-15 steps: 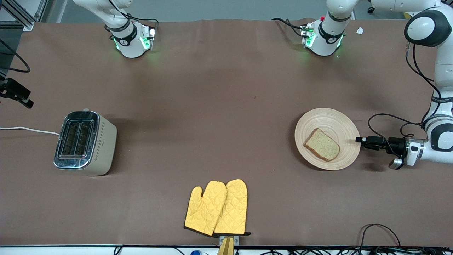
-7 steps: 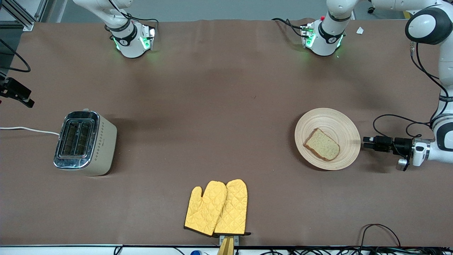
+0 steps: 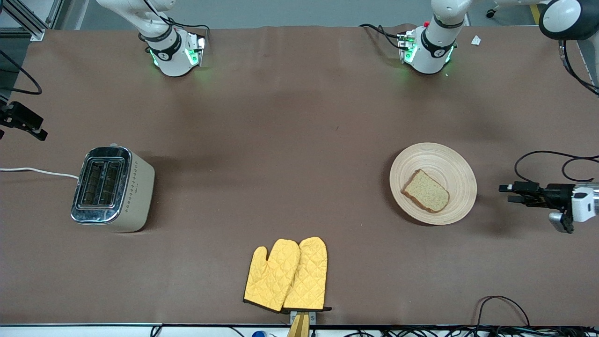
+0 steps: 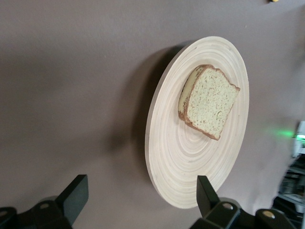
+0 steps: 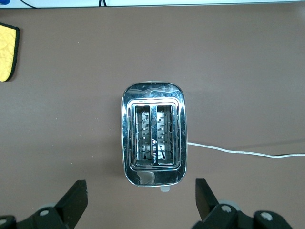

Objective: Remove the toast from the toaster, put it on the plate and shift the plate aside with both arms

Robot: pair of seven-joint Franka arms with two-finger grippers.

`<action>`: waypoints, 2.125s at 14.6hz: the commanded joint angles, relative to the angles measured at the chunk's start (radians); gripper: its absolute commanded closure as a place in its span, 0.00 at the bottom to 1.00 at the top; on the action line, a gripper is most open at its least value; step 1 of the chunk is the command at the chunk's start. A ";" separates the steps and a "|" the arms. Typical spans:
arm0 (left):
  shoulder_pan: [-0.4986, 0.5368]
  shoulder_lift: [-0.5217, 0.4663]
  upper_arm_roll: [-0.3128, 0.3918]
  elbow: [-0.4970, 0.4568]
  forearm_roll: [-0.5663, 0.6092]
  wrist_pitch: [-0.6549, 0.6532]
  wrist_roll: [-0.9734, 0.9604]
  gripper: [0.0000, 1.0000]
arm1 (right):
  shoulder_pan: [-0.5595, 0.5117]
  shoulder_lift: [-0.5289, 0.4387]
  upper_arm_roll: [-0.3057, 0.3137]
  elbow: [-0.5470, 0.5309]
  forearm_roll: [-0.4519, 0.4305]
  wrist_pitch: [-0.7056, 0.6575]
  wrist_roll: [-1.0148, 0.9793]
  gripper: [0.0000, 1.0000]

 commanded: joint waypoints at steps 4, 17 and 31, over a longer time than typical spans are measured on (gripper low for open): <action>-0.013 -0.202 -0.083 -0.027 0.193 0.045 -0.056 0.00 | -0.023 -0.009 0.014 -0.006 0.016 -0.005 -0.012 0.00; -0.096 -0.429 -0.340 -0.028 0.380 -0.004 -0.473 0.00 | -0.026 -0.005 0.014 0.066 0.019 -0.022 -0.010 0.00; -0.755 -0.656 0.374 -0.033 0.166 -0.171 -0.668 0.00 | -0.006 0.041 0.020 0.068 0.019 -0.025 -0.010 0.00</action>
